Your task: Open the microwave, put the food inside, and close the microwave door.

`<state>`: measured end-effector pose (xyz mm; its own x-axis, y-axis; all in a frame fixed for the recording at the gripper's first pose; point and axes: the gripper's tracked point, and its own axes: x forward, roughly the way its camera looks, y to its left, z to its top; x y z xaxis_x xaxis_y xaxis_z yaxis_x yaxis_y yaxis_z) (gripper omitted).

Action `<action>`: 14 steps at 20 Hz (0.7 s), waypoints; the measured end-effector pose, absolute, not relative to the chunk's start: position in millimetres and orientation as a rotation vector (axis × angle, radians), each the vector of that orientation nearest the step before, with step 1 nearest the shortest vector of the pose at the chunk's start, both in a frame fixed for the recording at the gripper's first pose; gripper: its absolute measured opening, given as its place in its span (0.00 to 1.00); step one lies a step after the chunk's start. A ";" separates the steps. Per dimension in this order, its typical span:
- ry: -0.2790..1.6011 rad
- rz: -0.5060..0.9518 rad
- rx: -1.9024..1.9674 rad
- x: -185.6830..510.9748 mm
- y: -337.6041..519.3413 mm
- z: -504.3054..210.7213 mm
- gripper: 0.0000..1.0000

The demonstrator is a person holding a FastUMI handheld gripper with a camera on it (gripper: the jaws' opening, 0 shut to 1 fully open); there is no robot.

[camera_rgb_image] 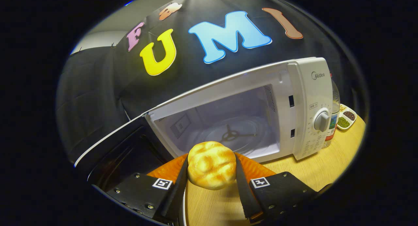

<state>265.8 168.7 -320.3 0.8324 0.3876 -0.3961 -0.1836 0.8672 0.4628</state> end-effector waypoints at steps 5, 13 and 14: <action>0.468 0.283 0.478 300.1 177.0 -333.6 0.72; 0.448 0.251 0.517 344.0 198.0 -363.5 0.77; 0.448 0.241 0.517 347.6 198.6 -367.9 0.78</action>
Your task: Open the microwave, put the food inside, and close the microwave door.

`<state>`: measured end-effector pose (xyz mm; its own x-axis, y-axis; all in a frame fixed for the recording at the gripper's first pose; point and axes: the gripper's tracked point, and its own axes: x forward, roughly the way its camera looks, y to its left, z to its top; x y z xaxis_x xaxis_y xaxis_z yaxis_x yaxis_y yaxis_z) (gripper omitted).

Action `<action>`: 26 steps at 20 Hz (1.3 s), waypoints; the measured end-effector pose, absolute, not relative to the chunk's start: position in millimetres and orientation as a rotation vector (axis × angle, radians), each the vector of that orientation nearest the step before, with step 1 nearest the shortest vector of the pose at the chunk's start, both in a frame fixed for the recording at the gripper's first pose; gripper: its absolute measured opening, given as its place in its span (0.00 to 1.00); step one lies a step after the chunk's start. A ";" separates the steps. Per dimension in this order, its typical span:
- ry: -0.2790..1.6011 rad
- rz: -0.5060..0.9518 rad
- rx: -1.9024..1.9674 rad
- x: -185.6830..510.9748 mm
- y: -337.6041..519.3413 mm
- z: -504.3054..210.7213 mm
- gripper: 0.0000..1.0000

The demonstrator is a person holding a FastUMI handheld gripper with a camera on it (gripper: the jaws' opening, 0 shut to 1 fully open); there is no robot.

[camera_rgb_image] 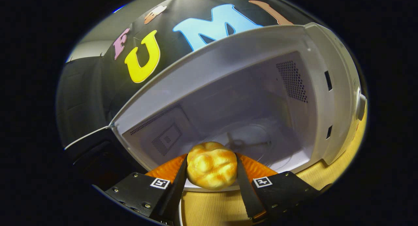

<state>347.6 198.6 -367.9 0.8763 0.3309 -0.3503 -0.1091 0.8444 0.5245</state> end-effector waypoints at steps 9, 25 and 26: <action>0.442 0.157 0.421 371.6 185.8 -393.3 0.86; 0.280 0.278 0.289 279.9 158.8 -263.7 0.97; 0.260 0.283 0.284 267.4 157.0 -247.1 0.97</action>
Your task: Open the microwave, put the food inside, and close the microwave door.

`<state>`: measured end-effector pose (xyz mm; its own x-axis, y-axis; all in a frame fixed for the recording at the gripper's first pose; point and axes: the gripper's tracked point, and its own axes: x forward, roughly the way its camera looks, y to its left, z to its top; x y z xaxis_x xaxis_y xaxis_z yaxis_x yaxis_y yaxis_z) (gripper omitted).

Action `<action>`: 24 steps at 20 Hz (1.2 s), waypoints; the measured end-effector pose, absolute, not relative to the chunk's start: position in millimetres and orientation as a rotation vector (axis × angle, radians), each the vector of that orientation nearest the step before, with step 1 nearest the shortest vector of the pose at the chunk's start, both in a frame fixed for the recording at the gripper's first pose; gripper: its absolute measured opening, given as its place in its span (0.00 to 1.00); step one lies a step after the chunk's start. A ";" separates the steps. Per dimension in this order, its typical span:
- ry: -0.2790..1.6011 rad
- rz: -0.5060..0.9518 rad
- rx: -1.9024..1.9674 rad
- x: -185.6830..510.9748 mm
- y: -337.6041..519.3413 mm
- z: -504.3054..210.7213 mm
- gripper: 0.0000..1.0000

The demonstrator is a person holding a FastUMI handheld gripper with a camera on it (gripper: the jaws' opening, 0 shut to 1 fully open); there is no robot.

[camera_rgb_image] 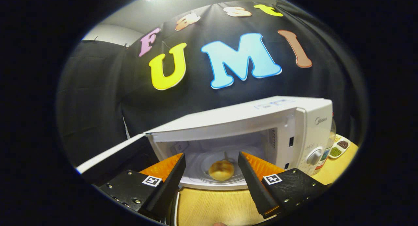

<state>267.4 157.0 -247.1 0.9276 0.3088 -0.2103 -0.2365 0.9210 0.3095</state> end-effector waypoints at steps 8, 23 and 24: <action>0.163 0.366 0.245 164.8 160.0 -145.2 0.97; 0.220 0.720 0.273 14.4 289.6 -110.6 0.97; 0.240 0.737 0.266 9.4 296.5 -116.5 0.97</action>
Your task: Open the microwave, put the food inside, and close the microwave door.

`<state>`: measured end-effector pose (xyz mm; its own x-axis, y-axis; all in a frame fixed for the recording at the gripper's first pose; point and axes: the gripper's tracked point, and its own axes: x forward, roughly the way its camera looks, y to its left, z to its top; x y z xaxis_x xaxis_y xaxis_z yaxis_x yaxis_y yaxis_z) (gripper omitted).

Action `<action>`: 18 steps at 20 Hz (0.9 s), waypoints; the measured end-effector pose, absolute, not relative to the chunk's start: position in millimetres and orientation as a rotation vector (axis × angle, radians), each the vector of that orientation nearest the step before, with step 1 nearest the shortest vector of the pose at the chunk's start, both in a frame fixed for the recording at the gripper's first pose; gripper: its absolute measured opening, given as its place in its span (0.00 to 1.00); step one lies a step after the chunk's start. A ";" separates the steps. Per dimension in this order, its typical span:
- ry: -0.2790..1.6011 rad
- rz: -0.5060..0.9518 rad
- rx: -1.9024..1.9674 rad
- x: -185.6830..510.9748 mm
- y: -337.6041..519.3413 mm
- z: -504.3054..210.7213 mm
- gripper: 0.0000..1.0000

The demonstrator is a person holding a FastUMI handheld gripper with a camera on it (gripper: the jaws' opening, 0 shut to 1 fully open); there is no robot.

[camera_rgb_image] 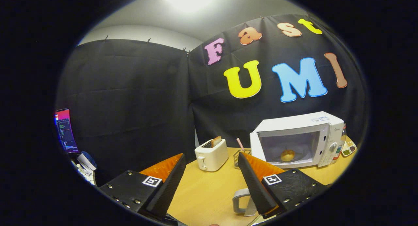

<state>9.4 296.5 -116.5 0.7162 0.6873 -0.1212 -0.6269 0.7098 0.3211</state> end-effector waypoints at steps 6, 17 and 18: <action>0.357 0.803 0.267 -16.7 322.7 -160.3 0.97; 0.510 0.737 0.160 0.7 298.7 -236.1 0.01; 0.505 0.724 0.150 2.6 291.3 -235.5 0.01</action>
